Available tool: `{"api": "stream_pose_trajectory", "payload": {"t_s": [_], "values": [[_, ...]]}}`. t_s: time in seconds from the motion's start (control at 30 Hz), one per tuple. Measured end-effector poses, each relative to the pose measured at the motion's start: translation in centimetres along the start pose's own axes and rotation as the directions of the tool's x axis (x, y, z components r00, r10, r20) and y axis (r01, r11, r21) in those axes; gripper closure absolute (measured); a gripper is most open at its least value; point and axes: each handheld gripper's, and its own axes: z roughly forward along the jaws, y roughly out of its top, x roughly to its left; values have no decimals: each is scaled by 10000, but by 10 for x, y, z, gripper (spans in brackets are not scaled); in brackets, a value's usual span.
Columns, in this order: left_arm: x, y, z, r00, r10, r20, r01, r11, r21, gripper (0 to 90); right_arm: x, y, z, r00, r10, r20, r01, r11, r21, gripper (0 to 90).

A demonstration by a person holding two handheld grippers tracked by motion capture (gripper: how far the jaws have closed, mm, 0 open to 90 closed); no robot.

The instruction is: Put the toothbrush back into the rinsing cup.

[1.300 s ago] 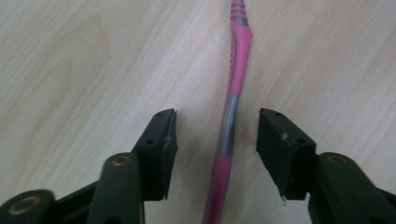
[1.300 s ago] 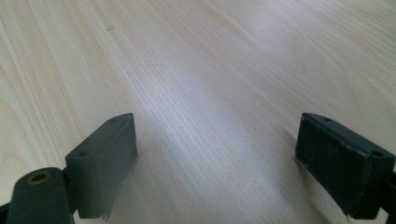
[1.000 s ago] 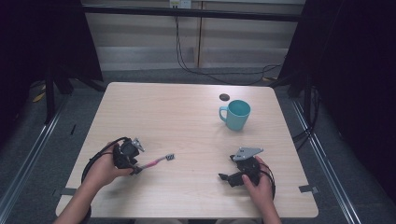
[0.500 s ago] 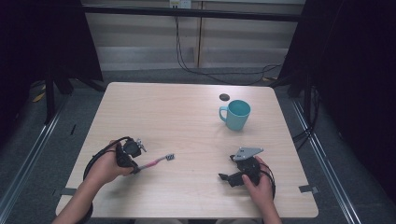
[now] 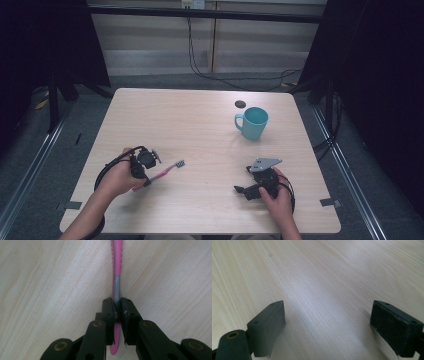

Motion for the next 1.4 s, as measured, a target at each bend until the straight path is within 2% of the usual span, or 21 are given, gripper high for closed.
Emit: {"api": "stream_pose_trajectory", "payload": {"t_s": [0.1,0.2,0.37,0.43,0.53,0.8,1.07,1.23,1.4], "values": [[3,-4,0,9994,-298,203,304,9991,-286,825,0,0,0,10000,-18,-4,18,10000,6,119],[4,-6,-1,9997,-240,91,242,9992,-304,825,0,0,0,10000,-12,-4,12,10000,6,119],[3,-5,-2,9996,-220,186,229,9985,-493,825,0,0,0,10000,-10,0,10,10000,7,119],[3,-4,-4,9993,-327,169,336,9977,-588,825,0,0,0,10000,-3,-2,3,10000,7,119],[3,-3,-8,9997,-208,151,218,9971,-724,826,0,0,0,10000,3,2,-3,10000,5,119],[2,-1,-17,9994,-303,184,320,9944,-1010,825,0,0,0,10000,3,95,-3,10000,38,111],[0,2,-27,9992,-384,117,397,9891,-1417,825,0,0,0,10000,-2,95,2,10000,59,110],[-1,5,-33,9987,-502,36,500,9817,-1839,825,0,0,0,10000,-6,91,5,10000,61,110],[-1,10,-37,9985,-547,-23,531,9775,-2040,825,-1,0,0,10000,-45,45,45,10000,56,105]]}}
